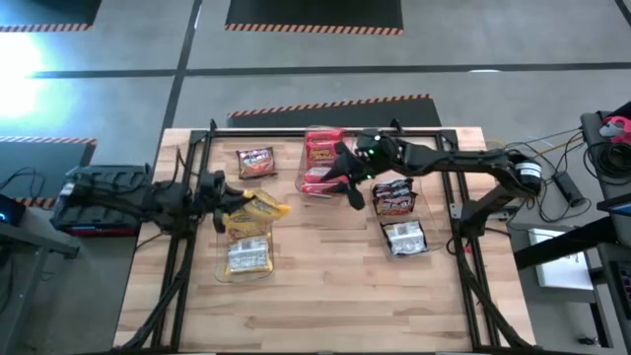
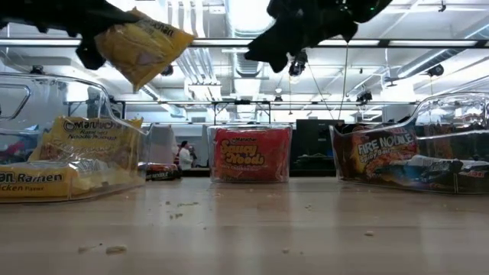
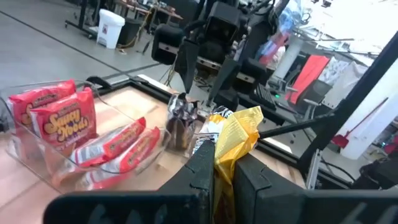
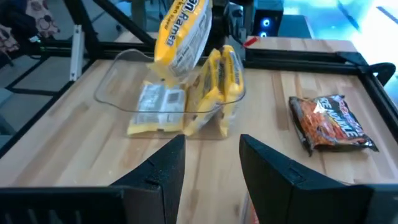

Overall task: Sort Maruchan noodles
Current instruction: Put the yellow pack noodle into the bottom left transparent bin

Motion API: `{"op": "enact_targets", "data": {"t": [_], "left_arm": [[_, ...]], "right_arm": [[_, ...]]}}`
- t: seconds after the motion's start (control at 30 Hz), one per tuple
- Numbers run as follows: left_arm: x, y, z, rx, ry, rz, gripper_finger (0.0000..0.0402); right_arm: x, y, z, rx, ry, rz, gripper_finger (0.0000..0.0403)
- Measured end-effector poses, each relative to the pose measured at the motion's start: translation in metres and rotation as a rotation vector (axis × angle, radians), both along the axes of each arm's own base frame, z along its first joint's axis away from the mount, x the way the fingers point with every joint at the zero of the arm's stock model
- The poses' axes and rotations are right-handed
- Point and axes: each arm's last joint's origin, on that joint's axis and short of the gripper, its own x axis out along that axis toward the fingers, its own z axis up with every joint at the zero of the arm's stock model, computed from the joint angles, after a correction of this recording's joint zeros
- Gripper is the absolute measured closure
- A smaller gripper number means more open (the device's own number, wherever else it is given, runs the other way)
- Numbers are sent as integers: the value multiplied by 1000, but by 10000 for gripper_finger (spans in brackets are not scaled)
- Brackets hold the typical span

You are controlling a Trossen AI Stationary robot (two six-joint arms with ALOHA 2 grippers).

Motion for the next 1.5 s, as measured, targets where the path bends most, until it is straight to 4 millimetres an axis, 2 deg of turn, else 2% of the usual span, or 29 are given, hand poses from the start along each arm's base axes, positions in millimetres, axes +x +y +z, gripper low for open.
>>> {"op": "enact_targets", "data": {"t": [0.17,0.37,0.6,0.9,1.07,1.5], "left_arm": [[-1,-24,-4,-7,25,-7,394],[-8,-52,-13,-7,68,71,394],[-15,-73,-22,-19,72,130,394],[-8,-84,-35,14,108,166,394],[-4,-89,-44,11,151,129,394],[-8,-85,-54,30,208,149,393]], "right_arm": [[-12,10,-9,3,6,19,261],[-20,14,-25,70,67,1,261],[-23,16,-33,86,101,-1,261],[-21,15,-34,86,104,-1,261],[-20,15,-32,84,97,-1,261],[-19,15,-30,81,89,0,261]]}}
